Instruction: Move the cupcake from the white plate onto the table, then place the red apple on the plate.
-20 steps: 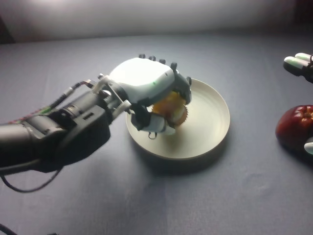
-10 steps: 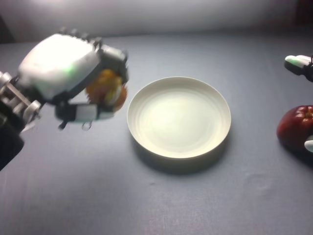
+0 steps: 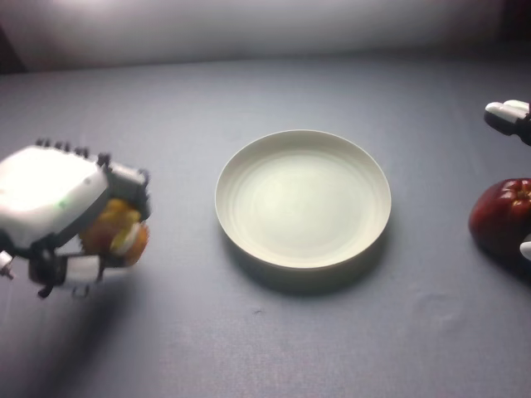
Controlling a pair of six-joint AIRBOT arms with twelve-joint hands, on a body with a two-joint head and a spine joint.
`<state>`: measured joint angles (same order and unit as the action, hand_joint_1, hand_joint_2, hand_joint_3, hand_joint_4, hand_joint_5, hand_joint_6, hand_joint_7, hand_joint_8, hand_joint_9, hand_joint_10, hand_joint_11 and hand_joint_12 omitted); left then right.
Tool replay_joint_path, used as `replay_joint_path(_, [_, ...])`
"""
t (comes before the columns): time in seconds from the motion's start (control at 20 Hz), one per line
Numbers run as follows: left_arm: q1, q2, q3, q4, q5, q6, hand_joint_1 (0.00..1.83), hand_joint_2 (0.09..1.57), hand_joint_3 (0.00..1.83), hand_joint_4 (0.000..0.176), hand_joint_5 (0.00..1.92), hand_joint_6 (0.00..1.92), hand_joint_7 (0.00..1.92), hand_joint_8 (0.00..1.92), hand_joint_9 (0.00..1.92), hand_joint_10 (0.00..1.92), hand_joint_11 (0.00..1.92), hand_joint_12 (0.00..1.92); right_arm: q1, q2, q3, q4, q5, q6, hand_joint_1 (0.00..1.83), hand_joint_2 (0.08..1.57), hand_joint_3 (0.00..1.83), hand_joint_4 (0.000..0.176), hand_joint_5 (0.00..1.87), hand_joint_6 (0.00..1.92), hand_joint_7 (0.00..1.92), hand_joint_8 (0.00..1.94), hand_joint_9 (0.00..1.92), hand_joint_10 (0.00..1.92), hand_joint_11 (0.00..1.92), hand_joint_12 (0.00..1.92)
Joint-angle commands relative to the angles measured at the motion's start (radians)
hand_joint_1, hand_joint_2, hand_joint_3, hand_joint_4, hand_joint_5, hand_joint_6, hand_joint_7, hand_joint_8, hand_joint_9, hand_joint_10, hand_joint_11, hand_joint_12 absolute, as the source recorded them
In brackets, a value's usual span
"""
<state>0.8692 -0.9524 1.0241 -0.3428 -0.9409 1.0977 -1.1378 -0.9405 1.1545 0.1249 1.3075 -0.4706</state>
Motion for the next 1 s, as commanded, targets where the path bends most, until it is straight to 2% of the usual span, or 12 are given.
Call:
replay_joint_path(0.0, [-0.011, -0.001, 0.005, 0.022, -0.126, 0.000, 1.39, 1.07, 0.00, 0.000, 1.01, 0.72, 1.06, 0.80, 1.09, 1.10, 0.93, 1.17, 0.003, 0.002, 0.000, 0.021, 0.122, 0.009, 0.85, 1.10, 0.00, 0.175, 0.00, 0.00, 0.06, 0.01, 0.14, 0.01, 0.02, 0.52])
replay_joint_path(0.1, [0.020, -0.014, 0.014, -0.026, -0.108, 0.000, 1.38, 1.08, 0.00, 0.000, 0.94, 0.86, 1.03, 0.84, 1.08, 1.09, 0.85, 1.08, 0.003, 0.002, 0.000, 0.021, 0.122, 0.015, 0.85, 1.10, 0.00, 0.175, 0.00, 0.00, 0.07, 0.01, 0.16, 0.01, 0.02, 0.52])
replay_joint_path(0.15, [0.025, -0.022, 0.019, -0.040, -0.103, 0.000, 1.33, 1.01, 0.00, 0.000, 0.87, 0.33, 0.91, 0.35, 0.93, 0.52, 0.73, 0.88, 0.002, 0.002, -0.001, 0.021, 0.122, 0.016, 0.86, 1.10, 0.00, 0.168, 0.00, 0.00, 0.07, 0.01, 0.15, 0.01, 0.02, 0.52])
replay_joint_path(0.2, [0.032, -0.033, 0.024, -0.054, -0.096, 0.000, 1.28, 0.98, 0.00, 0.000, 0.89, 0.03, 0.93, 0.03, 0.98, 0.09, 0.73, 0.61, 0.001, 0.002, -0.001, 0.021, 0.122, 0.018, 0.86, 1.11, 0.01, 0.157, 0.00, 0.00, 0.07, 0.00, 0.14, 0.00, 0.02, 0.52])
replay_joint_path(0.35, [0.063, -0.052, 0.029, -0.095, -0.095, 0.000, 1.23, 0.97, 0.00, 0.000, 0.83, 0.00, 0.88, 0.00, 0.92, 0.03, 0.64, 0.55, -0.003, 0.000, -0.002, 0.022, 0.122, 0.020, 0.86, 1.11, 0.00, 0.163, 0.00, 0.00, 0.07, 0.00, 0.14, 0.00, 0.02, 0.52])
replay_joint_path(0.55, [0.081, -0.055, 0.025, -0.115, -0.102, 0.000, 0.95, 0.94, 0.00, 0.002, 0.47, 0.00, 0.47, 0.00, 0.53, 0.00, 0.38, 0.50, -0.008, 0.001, -0.004, 0.028, 0.122, 0.021, 0.86, 1.11, 0.00, 0.163, 0.00, 0.00, 0.08, 0.00, 0.15, 0.01, 0.02, 0.53])
replay_joint_path(0.6, [0.081, -0.054, 0.024, -0.115, -0.105, 0.000, 0.96, 0.93, 0.00, 0.031, 0.42, 0.00, 0.43, 0.00, 0.49, 0.00, 0.31, 0.59, -0.009, 0.001, -0.004, 0.028, 0.122, 0.022, 0.87, 1.11, 0.00, 0.159, 0.00, 0.00, 0.07, 0.00, 0.15, 0.00, 0.01, 0.53])
replay_joint_path(0.7, [0.081, -0.052, 0.023, -0.115, -0.109, 0.000, 0.91, 0.92, 0.00, 0.042, 0.37, 0.00, 0.42, 0.00, 0.49, 0.00, 0.25, 0.77, -0.009, 0.001, -0.004, 0.028, 0.122, 0.022, 0.88, 1.11, 0.00, 0.161, 0.00, 0.00, 0.08, 0.00, 0.14, 0.00, 0.00, 0.53])
replay_joint_path(0.75, [0.081, -0.049, 0.020, -0.114, -0.114, 0.000, 0.89, 0.92, 0.00, 0.074, 0.30, 0.00, 0.36, 0.00, 0.45, 0.00, 0.17, 0.88, -0.009, 0.001, -0.004, 0.028, 0.122, 0.022, 0.88, 1.10, 0.00, 0.173, 0.00, 0.00, 0.07, 0.00, 0.14, 0.00, 0.00, 0.53])
replay_joint_path(0.8, [0.081, -0.047, 0.016, -0.111, -0.119, 0.000, 0.87, 0.91, 0.00, 0.114, 0.25, 0.00, 0.31, 0.00, 0.43, 0.00, 0.16, 0.81, -0.009, 0.001, -0.003, 0.028, 0.122, 0.022, 0.84, 1.10, 0.00, 0.175, 0.00, 0.00, 0.03, 0.00, 0.11, 0.00, 0.00, 0.51])
replay_joint_path(0.85, [0.081, -0.045, 0.014, -0.109, -0.122, 0.000, 0.87, 0.91, 0.00, 0.114, 0.25, 0.00, 0.31, 0.00, 0.43, 0.00, 0.16, 0.81, -0.009, 0.001, -0.003, 0.028, 0.122, 0.022, 0.84, 1.10, 0.00, 0.175, 0.00, 0.00, 0.03, 0.00, 0.11, 0.00, 0.00, 0.51])
replay_joint_path(0.95, [0.081, -0.039, 0.005, -0.102, -0.136, -0.001, 0.84, 0.90, 0.00, 0.167, 0.16, 0.00, 0.16, 0.00, 0.25, 0.00, 0.03, 0.69, -0.009, 0.001, 0.000, 0.028, 0.121, 0.022, 0.94, 1.04, 0.00, 0.169, 0.00, 0.00, 0.03, 0.01, 0.08, 0.00, 0.00, 0.50])
